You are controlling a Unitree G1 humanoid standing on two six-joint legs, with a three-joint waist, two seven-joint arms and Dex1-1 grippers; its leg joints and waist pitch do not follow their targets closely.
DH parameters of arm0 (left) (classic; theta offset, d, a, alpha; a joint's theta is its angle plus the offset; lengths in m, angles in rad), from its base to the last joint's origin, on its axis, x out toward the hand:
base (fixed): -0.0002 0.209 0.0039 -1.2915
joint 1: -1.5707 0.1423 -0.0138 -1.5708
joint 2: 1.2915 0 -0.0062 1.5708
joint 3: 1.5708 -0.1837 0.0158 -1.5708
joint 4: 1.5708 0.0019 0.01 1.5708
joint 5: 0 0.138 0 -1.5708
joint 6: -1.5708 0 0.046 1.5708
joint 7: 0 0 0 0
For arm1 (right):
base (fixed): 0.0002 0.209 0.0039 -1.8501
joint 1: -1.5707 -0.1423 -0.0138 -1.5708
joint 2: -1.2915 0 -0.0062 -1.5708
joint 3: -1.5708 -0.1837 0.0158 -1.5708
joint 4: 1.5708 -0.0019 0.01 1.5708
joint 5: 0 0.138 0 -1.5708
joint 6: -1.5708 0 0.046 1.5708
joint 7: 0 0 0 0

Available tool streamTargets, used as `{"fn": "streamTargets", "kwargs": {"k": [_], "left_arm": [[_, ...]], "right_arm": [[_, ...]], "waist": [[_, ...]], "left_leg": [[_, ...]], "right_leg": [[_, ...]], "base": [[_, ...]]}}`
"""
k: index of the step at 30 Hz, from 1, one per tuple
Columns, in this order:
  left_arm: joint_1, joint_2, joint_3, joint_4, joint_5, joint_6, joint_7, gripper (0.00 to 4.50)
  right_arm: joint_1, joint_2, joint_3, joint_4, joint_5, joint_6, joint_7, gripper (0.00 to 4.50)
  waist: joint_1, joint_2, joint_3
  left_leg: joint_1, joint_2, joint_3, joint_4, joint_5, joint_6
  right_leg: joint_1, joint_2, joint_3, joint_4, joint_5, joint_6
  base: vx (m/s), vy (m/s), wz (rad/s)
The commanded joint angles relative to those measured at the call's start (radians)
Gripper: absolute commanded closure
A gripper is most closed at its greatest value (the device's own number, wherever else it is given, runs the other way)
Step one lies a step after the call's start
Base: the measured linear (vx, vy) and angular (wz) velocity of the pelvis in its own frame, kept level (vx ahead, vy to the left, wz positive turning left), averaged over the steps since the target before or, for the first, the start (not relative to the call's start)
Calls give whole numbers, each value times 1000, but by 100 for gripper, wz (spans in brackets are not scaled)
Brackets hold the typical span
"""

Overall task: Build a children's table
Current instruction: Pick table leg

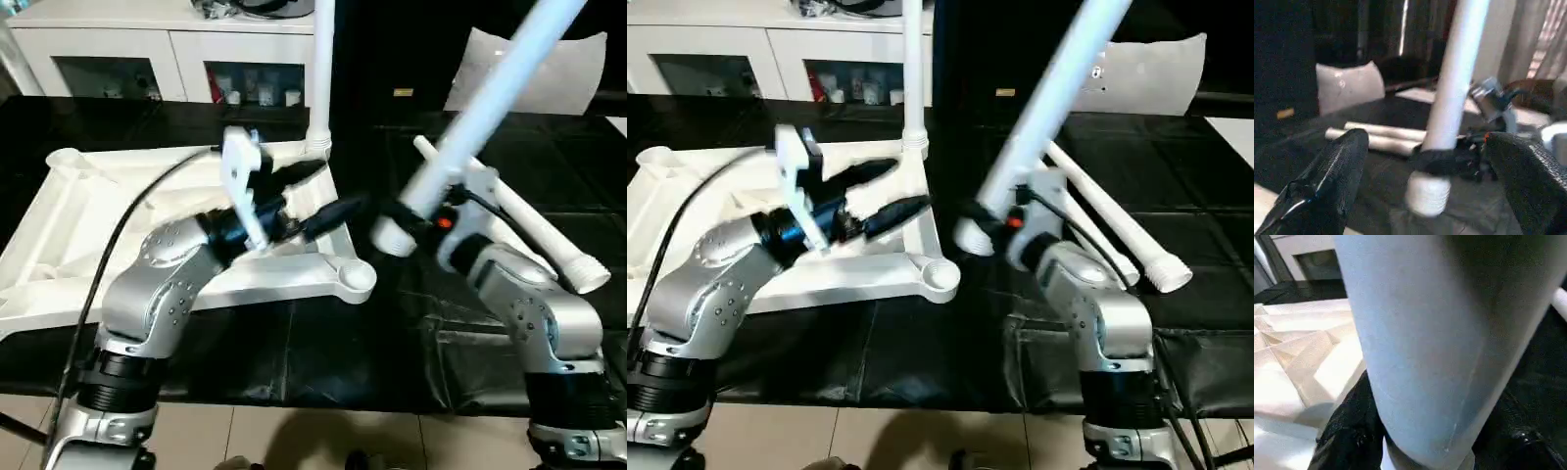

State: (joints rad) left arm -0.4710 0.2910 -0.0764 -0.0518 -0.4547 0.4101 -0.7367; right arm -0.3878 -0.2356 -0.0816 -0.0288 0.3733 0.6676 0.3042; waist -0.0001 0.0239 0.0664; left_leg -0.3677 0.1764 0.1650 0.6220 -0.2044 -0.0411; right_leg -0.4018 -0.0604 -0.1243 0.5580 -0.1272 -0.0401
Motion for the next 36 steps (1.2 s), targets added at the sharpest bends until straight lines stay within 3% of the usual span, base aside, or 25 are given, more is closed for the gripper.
{"fn": "streamTargets", "kwargs": {"k": [1,4,6,7,11,12,13,14,16,17,18,20,25,27,30,32,35,36], "left_arm": [[-4,12,-19,40,50,-23,18,20],[-2,12,-26,59,72,-31,42,20],[7,23,-41,67,99,-45,45,20],[15,31,-50,69,113,-53,34,20],[24,53,-69,81,144,-75,4,20],[22,60,-71,86,145,-76,-5,20],[15,74,-80,98,151,-85,-31,20],[14,77,-82,101,153,-88,-37,20],[10,116,-136,144,203,-120,-90,20],[10,116,-136,144,203,-120,-90,20],[10,129,-159,161,220,-135,-116,20],[6,142,-183,185,238,-152,-148,20],[-22,144,-219,268,263,-184,-220,20],[-47,143,-231,342,286,-214,-234,47],[-86,140,-239,450,297,-249,-278,74],[-113,147,-255,531,323,-277,-302,90],[-135,151,-261,595,341,-290,-321,105],[-138,149,-253,603,334,-285,-328,127]], "right_arm": [[10,5,-4,-27,-11,-6,0,259],[15,13,4,-18,-18,-86,14,259],[17,21,-2,-20,-20,-129,4,259],[17,28,-9,-21,-32,-154,-13,259],[22,48,-40,-18,-28,-206,-22,259],[23,46,-38,-15,-29,-225,-10,259],[24,38,-27,-14,-38,-250,9,259],[25,36,-24,-15,-39,-253,14,259],[45,-10,40,-23,-93,-284,53,259],[45,-10,40,-23,-93,-284,53,259],[52,-35,58,-44,-64,-185,81,259],[62,-25,49,-57,-18,-128,94,259],[89,-64,95,-30,-46,-180,180,259],[94,-63,102,-26,-40,-188,192,259],[99,-67,109,-30,-34,-181,202,259],[103,-72,115,-36,-41,-173,210,259],[112,-89,133,-45,-51,-174,236,259],[117,-97,138,-50,-53,-175,245,259]], "waist": [[-5,-1,-81],[-7,-9,-81],[-8,-5,-81],[-10,-11,-79],[-19,-8,-78],[-20,-3,-76],[-20,0,-73],[-23,-3,-75],[-23,1,-71],[-22,1,-70],[-22,0,-70],[-23,-2,-69],[-20,0,-67],[-22,5,-66],[-22,4,-67],[-22,14,-69],[-22,11,-69],[-21,16,-69]], "left_leg": [[11,38,-16,-68,-162,31],[9,38,-14,-66,-164,33],[10,41,-16,-67,-162,36],[9,41,-16,-68,-164,39],[8,40,-17,-69,-168,43],[8,39,-17,-69,-170,44],[9,40,-17,-70,-177,45],[8,39,-18,-70,-185,47],[10,40,-19,-72,-200,45],[11,40,-20,-73,-206,47],[11,38,-20,-73,-207,50],[10,38,-20,-73,-207,53],[13,39,-20,-72,-222,49],[11,36,-21,-72,-228,49],[11,35,-22,-72,-224,50],[12,39,-25,-74,-224,48],[10,39,-24,-74,-222,51],[11,41,-23,-73,-224,52]], "right_leg": [[57,-77,48,-80,-464,-29],[56,-79,47,-82,-493,-19],[54,-80,47,-81,-494,-23],[53,-79,47,-83,-495,-22],[54,-80,49,-79,-492,-28],[52,-82,50,-80,-494,-31],[50,-81,49,-83,-499,-29],[52,-80,48,-82,-501,-27],[50,-79,48,-84,-506,-26],[49,-78,47,-86,-512,-25],[54,-78,50,-84,-510,-25],[53,-81,50,-87,-520,-27],[50,-81,48,-90,-524,-29],[51,-82,46,-94,-538,-23],[53,-83,45,-95,-536,-23],[54,-83,45,-91,-505,-37],[58,-84,47,-88,-484,-50],[57,-86,48,-89,-481,-59]], "base": [[0,0,0],[0,0,0],[0,0,0],[0,0,0],[0,0,0],[0,0,0],[0,0,0],[0,0,0],[0,0,0],[0,0,0],[0,0,0],[0,0,0],[0,0,0],[0,0,0],[0,0,0],[0,0,0],[0,0,0],[0,0,0]]}}
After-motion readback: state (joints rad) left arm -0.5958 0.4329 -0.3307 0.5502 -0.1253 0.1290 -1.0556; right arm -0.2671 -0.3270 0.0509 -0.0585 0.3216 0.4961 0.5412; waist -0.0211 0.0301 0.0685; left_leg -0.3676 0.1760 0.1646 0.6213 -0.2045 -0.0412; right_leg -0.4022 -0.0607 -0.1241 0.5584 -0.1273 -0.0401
